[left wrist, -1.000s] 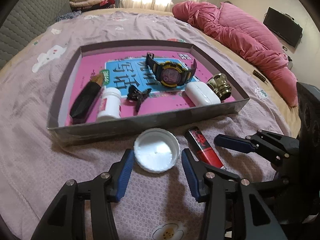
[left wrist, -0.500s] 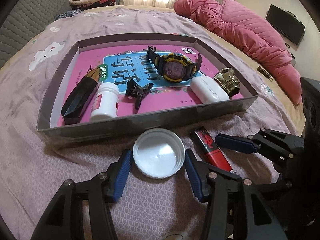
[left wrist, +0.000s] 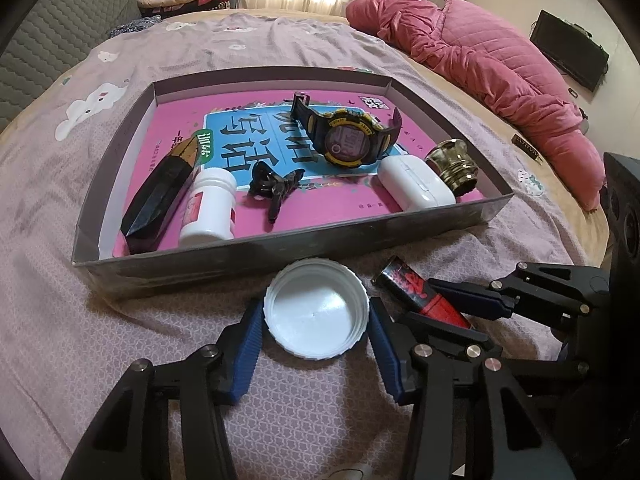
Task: Organize rigid objects
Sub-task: 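Carry the white lid with the left tool while the right tool carries the red lighter into the tray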
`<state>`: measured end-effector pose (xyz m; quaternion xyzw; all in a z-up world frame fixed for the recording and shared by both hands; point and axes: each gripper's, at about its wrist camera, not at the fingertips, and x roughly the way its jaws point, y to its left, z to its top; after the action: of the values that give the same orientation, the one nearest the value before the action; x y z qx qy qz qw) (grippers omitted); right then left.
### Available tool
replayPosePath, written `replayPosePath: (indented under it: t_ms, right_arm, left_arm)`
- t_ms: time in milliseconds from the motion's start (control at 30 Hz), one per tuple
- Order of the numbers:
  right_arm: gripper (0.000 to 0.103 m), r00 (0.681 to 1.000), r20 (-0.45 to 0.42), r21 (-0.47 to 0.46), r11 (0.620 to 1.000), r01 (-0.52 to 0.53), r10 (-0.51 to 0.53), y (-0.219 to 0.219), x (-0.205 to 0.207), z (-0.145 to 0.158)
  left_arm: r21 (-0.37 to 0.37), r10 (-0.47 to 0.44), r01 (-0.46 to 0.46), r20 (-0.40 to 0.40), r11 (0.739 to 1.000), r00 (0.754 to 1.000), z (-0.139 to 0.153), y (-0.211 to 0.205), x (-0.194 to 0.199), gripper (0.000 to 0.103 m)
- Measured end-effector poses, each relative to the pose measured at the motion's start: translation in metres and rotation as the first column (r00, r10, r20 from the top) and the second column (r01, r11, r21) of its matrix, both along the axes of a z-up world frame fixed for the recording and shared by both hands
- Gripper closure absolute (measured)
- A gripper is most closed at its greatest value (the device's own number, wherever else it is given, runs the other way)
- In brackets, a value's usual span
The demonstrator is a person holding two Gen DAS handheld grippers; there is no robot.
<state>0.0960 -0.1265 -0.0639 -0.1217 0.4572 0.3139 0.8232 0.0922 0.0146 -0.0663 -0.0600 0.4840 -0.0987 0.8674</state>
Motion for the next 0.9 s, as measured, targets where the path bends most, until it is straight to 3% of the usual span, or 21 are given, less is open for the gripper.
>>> replayPosePath:
  t_ms: [533, 900]
  right_arm:
    - [0.080, 1.000, 0.011, 0.050, 0.999, -0.013, 0.012, -0.012, -0.011, 0.013]
    - [0.080, 0.997, 0.074, 0.131, 0.991, -0.005, -0.005, -0.023, -0.019, 0.040]
  left_arm:
    - [-0.005, -0.020, 0.020, 0.062, 1.000, 0.998, 0.020, -0.003, -0.011, 0.052]
    - [0.002, 0.011, -0.012, 0.176, 1.000, 0.984, 0.048, 0.003, -0.022, 0.052]
